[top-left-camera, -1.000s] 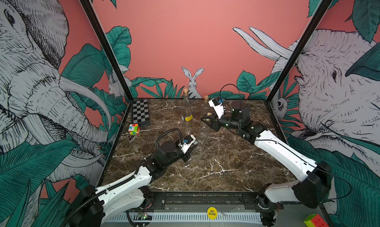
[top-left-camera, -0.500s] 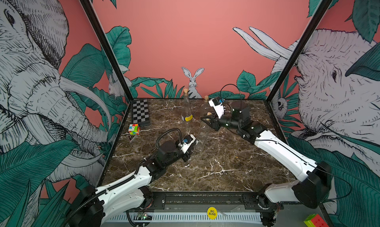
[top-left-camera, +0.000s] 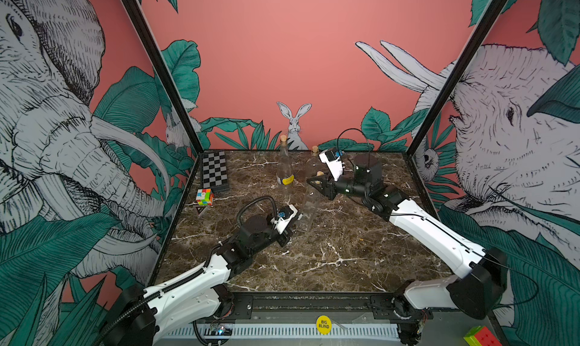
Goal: Remove the label from the bottle
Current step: Tear open the label from the bottle.
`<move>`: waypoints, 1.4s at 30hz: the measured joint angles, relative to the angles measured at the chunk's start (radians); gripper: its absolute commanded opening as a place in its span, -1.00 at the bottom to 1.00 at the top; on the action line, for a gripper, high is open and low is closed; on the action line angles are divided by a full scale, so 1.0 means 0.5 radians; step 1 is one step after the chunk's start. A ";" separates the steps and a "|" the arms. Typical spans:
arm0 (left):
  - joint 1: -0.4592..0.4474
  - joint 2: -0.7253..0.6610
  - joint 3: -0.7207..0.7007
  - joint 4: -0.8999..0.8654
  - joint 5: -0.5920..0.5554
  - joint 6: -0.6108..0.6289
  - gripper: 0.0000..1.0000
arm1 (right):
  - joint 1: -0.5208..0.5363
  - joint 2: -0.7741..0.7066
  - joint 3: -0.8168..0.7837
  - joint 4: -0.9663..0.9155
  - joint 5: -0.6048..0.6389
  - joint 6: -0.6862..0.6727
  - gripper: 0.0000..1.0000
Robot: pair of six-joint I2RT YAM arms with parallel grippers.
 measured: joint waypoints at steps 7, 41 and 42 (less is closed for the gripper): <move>0.000 -0.096 -0.048 -0.010 -0.050 -0.003 -1.00 | 0.000 0.000 0.000 0.000 0.001 0.002 -1.00; 0.000 -0.216 -0.127 -0.006 -0.261 -0.090 -1.00 | 0.000 -0.014 -0.038 -0.002 -0.053 -0.005 -1.00; 0.000 -0.217 -0.127 -0.006 -0.266 -0.090 -1.00 | 0.000 -0.015 -0.043 -0.003 -0.072 -0.010 -1.00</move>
